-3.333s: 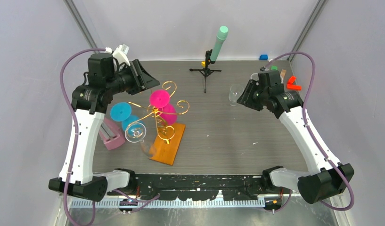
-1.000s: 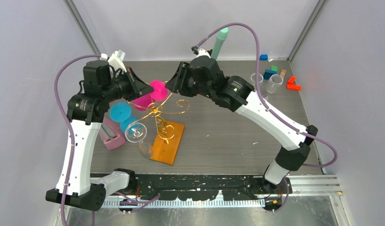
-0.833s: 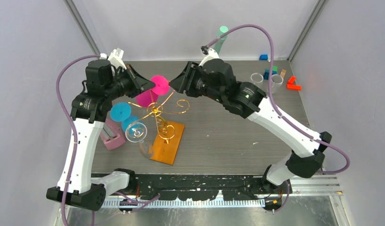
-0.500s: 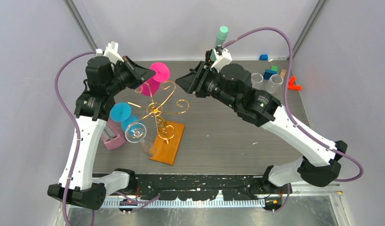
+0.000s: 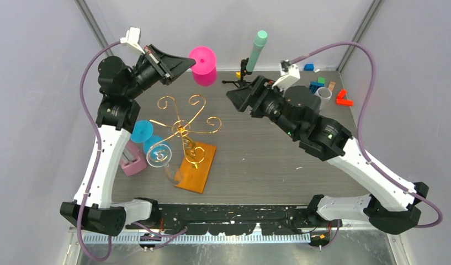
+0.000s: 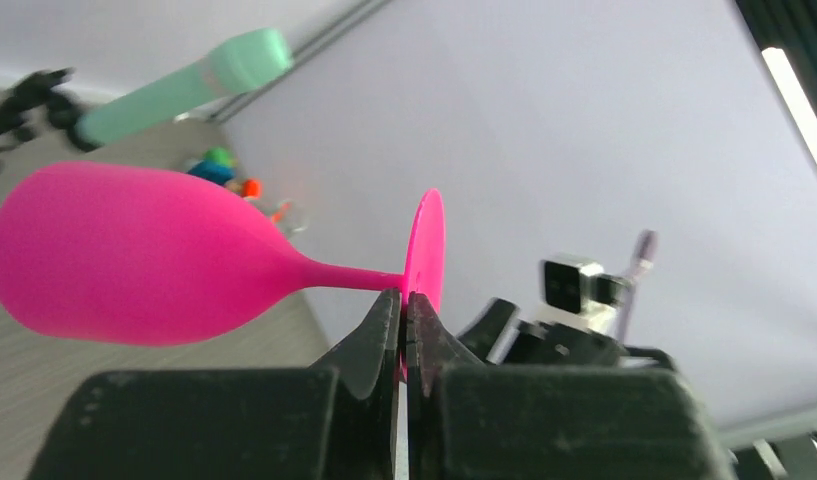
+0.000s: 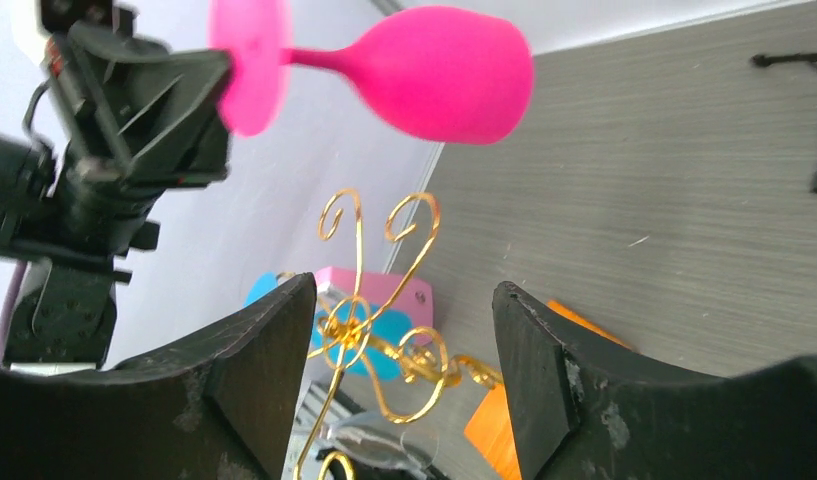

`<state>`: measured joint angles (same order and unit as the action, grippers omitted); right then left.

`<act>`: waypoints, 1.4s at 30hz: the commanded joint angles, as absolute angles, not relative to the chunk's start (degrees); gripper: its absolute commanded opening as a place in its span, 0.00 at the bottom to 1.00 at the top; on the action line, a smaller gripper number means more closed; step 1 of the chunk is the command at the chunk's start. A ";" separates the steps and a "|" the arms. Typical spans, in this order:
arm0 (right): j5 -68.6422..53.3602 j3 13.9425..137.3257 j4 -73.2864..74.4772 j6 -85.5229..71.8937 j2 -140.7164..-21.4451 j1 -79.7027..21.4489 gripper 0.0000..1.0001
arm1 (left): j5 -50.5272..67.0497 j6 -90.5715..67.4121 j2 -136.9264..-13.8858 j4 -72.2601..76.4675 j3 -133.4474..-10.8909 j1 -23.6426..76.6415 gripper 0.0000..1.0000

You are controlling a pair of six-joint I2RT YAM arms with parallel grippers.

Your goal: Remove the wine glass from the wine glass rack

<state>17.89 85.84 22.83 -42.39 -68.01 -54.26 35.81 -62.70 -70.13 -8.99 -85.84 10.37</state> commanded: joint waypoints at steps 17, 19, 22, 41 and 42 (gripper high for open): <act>-14.22 71.10 1.30 -62.78 -59.18 -27.83 0.76 | 42.20 -115.51 -76.24 43.01 -78.29 15.94 0.00; -16.30 70.01 -4.95 -64.49 -59.57 -27.78 0.76 | 41.24 -117.64 -76.16 44.36 -77.81 16.32 0.00; -19.60 68.95 -10.49 -66.10 -59.94 -27.69 0.76 | 39.74 -119.51 -75.36 44.47 -77.02 16.73 0.00; -29.26 64.37 -45.60 -78.40 -61.96 -27.73 0.24 | 38.30 -120.41 -73.70 43.85 -74.83 16.96 0.05; -29.55 64.35 -47.11 -78.82 -62.16 -27.71 0.25 | 38.27 -120.41 -73.44 43.60 -74.59 16.96 0.05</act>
<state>-26.37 63.70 -34.74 -75.42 -62.63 -27.05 35.16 -122.41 -74.41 43.57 -75.13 16.43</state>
